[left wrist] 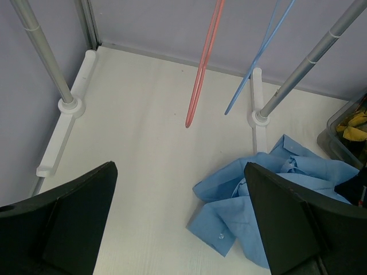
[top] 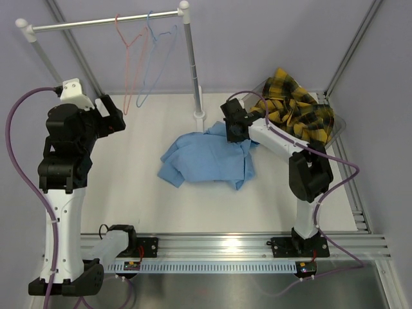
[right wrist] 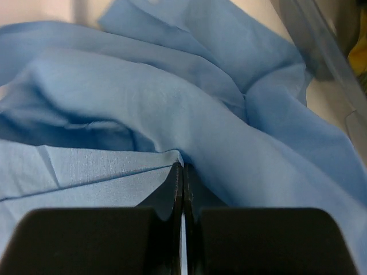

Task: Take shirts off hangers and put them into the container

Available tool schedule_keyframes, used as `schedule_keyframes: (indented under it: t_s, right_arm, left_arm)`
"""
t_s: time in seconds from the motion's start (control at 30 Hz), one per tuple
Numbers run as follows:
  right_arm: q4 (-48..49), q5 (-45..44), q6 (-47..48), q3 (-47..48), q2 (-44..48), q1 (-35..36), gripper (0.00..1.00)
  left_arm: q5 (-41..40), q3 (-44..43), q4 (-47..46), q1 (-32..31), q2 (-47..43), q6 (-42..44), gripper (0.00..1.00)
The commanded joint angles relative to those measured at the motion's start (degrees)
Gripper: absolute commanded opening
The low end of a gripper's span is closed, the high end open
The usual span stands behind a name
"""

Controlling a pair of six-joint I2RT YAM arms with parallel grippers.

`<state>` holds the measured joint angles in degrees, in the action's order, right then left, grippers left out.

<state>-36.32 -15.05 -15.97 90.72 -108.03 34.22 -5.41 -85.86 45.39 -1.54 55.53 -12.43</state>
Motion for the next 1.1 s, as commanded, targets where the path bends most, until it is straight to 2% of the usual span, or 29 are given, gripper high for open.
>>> schedule_keyframes:
  t_s: [0.0, 0.07, 0.17, 0.2, 0.27, 0.3, 0.37, 0.4, 0.5, 0.53, 0.57, 0.63, 0.8, 0.9, 1.07]
  right_arm:
    - [-2.97, 0.89, -9.25, 2.45, -2.97, -3.27, 0.00]
    - [-2.54, 1.86, -8.82, 2.27, -4.21, -4.24, 0.00]
    - [-0.34, 6.06, -3.39, 1.39, 0.33, -4.25, 0.04]
    - [1.06, 7.56, -1.98, 1.13, 2.19, -4.25, 0.14]
    - [1.95, 11.85, 1.88, 1.57, 6.83, -4.16, 0.27]
    - [2.30, 13.19, 3.12, 1.92, 8.17, -4.07, 0.39]
    - [2.13, 16.08, 6.97, 2.97, 11.24, -3.28, 0.55]
    - [1.95, 17.32, 8.48, 3.24, 12.13, -2.76, 0.74]
    - [2.56, 17.43, 14.98, 2.10, 13.63, 1.45, 0.96]
    - [2.22, 16.46, 15.78, 1.92, 13.37, 4.60, 0.99]
    - [0.91, 15.41, 19.53, 1.92, 11.89, 6.20, 1.00]
    - [-0.51, 11.73, 21.06, 2.45, 8.47, 11.02, 0.99]
    - [1.95, 7.77, 17.29, 1.39, 2.92, 15.17, 0.99]
    - [2.83, 0.22, 13.16, 1.83, -1.21, 15.44, 1.00]
    - [3.62, -18.68, 8.06, 1.39, -6.93, 15.35, 0.99]
  left_arm:
    - [1.89, 0.96, -1.44, -0.22, -0.77, -0.85, 0.99]
    - [1.98, 1.57, -1.44, -0.22, -0.95, -1.02, 0.99]
    - [2.42, 1.84, -1.44, -0.22, -1.04, -1.02, 0.99]
    - [2.60, 1.75, -1.44, -0.22, -1.04, -1.11, 0.99]
    - [2.77, 1.58, -1.44, -0.22, -0.95, -1.11, 0.99]
    - [2.86, 1.58, -1.44, -0.22, -0.95, -1.20, 0.99]
    - [3.21, 1.14, -1.44, -0.22, -0.77, -1.28, 0.99]
    - [3.56, 1.05, -1.44, -0.22, -0.51, -1.46, 0.99]
    - [4.00, 0.52, -1.44, -0.22, -0.07, -1.64, 0.99]
    - [4.18, 0.52, -1.44, -0.22, -0.07, -1.72, 0.99]
    - [4.35, 0.35, -1.44, -0.22, 0.28, -1.81, 0.99]
    - [4.71, 0.35, -1.35, -0.22, 0.46, -1.90, 0.99]
    - [4.97, 0.70, -1.35, -0.22, 0.28, -2.08, 0.99]
    - [5.06, 1.14, -1.44, -0.22, -0.07, -2.08, 0.99]
    - [5.06, 1.93, -1.44, -0.22, -0.60, -1.90, 0.99]
